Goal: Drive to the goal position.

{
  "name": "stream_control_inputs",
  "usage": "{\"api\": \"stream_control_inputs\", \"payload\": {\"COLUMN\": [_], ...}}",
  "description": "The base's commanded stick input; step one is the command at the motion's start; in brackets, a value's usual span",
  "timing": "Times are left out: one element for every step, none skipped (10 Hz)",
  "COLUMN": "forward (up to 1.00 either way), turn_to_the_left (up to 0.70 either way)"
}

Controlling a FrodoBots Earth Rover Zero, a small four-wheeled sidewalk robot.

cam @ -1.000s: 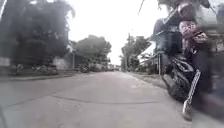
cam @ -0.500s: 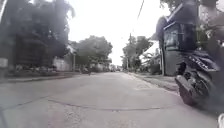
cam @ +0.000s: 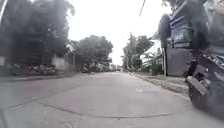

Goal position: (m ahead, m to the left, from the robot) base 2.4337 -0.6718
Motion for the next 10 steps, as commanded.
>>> {"api": "stream_control_inputs", "payload": {"forward": [0.5,0.5,0.5,0.5,0.5,0.5,0.5,0.5,0.5,0.5], "turn_to_the_left": [0.0,0.0,0.0,0.0,0.0,0.0,0.0,0.0,0.0,0.0]}}
